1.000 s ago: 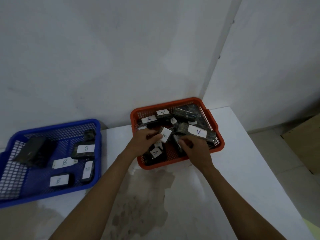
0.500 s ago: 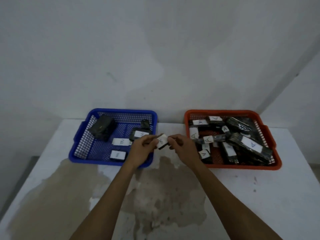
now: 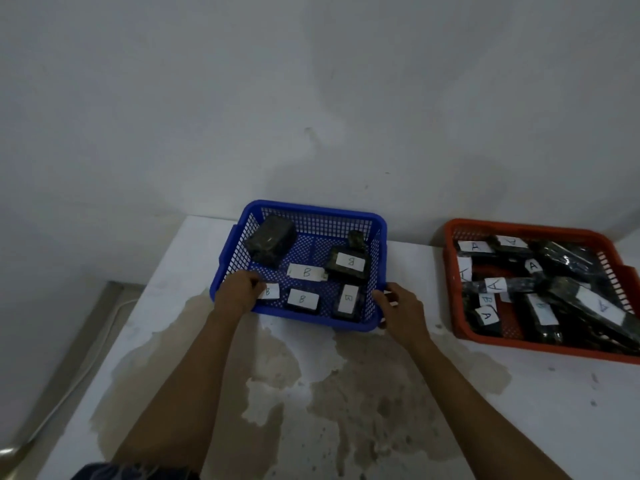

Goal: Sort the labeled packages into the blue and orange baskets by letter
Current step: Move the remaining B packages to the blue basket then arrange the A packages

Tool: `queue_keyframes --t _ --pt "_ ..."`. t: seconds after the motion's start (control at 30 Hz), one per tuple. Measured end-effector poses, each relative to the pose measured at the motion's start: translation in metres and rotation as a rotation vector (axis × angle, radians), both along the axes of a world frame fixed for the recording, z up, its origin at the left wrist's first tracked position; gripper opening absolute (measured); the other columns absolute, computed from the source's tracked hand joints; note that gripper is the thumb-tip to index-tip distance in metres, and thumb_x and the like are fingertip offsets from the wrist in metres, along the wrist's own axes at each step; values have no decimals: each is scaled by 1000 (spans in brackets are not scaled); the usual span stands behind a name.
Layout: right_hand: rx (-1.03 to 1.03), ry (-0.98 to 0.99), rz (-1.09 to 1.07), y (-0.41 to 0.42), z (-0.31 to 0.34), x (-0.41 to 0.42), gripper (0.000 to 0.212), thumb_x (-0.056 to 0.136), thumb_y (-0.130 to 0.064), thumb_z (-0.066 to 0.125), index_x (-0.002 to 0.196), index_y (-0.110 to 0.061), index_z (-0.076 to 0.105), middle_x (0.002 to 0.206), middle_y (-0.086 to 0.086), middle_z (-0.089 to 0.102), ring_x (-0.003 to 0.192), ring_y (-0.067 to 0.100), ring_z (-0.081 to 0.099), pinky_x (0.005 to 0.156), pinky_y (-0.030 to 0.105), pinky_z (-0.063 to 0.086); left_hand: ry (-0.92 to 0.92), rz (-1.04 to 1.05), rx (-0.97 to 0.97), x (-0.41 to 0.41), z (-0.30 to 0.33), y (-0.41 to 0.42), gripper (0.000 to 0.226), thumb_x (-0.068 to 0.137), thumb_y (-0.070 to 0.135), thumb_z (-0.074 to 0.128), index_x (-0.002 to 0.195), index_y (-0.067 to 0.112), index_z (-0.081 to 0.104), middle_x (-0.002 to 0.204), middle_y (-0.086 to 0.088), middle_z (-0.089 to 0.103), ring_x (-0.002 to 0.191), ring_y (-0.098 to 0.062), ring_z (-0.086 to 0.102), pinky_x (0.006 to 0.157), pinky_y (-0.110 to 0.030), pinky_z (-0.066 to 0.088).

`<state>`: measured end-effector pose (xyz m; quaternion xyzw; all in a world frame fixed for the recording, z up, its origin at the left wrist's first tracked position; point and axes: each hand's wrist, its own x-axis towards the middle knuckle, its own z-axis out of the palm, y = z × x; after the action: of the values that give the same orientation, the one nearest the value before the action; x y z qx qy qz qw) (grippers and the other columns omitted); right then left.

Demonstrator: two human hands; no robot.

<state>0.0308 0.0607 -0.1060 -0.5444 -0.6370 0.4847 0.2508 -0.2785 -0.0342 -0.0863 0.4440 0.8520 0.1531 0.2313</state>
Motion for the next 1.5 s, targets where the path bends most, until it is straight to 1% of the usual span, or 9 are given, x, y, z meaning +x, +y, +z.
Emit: queue_keyframes --t 0.23,0.37,0.5,0.67,0.83,1.0,1.2,1.33,1.5 --pt "-9 17 -51 -4 5 1 26 93 -30 63 115 -15 65 93 9 71 69 16 68 50 30 59 0 16 -24 -6 -13 12 34 88 21 64 117 5 64 112 -21 66 101 -34 62 82 -36 47" --pt "47 -19 -72 -4 16 16 28 94 -30 60 118 -14 64 89 6 71 65 15 70 57 36 60 101 -10 210 14 -7 15 30 86 23 67 111 6 67 107 -18 68 94 -34 65 78 -40 53" --pt "215 -56 -126 2 35 65 20 94 -28 61 109 -17 68 82 0 68 69 11 67 58 24 54 136 -222 469 86 8 38 13 88 23 65 95 12 68 93 -8 69 79 -24 65 71 -38 55" --pt "458 -349 -308 19 50 165 17 91 -29 64 98 -15 72 82 1 73 76 16 67 70 37 56 -103 -549 574 212 16 80 20 91 32 60 101 17 69 98 0 70 92 -18 64 86 -43 50" --pt "232 -727 -352 45 47 231 42 87 -44 65 114 -12 65 102 11 72 96 31 66 84 46 52 -193 -672 567 293 12 114 34 89 38 61 116 18 66 120 -3 65 115 -17 55 108 -27 31" --pt "62 -805 -298 66 39 239 51 78 -46 75 112 -11 62 109 12 67 98 30 65 80 38 55 -94 -712 430 308 0 128 48 86 32 67 131 18 56 142 -5 47 128 -22 46 110 -45 36" --pt "-19 -958 -280 77 32 235 52 81 -41 73 117 -8 56 121 16 53 105 33 60 87 40 51 -117 -682 439 309 -6 127 50 85 29 68 132 18 54 145 -4 43 129 -21 45 109 -46 39" --pt "-32 -965 -272 81 30 238 57 79 -39 75 120 -5 54 120 17 54 106 34 59 85 42 53 -101 -679 412 308 -5 130 53 84 32 69 134 22 52 145 0 42 130 -18 43 110 -45 37" --pt "-12 -781 -279 80 29 246 52 74 -35 79 111 -5 56 104 13 67 91 29 67 75 39 57 -156 -639 416 310 -2 131 52 85 34 68 132 21 52 141 2 47 128 -16 44 110 -41 38"
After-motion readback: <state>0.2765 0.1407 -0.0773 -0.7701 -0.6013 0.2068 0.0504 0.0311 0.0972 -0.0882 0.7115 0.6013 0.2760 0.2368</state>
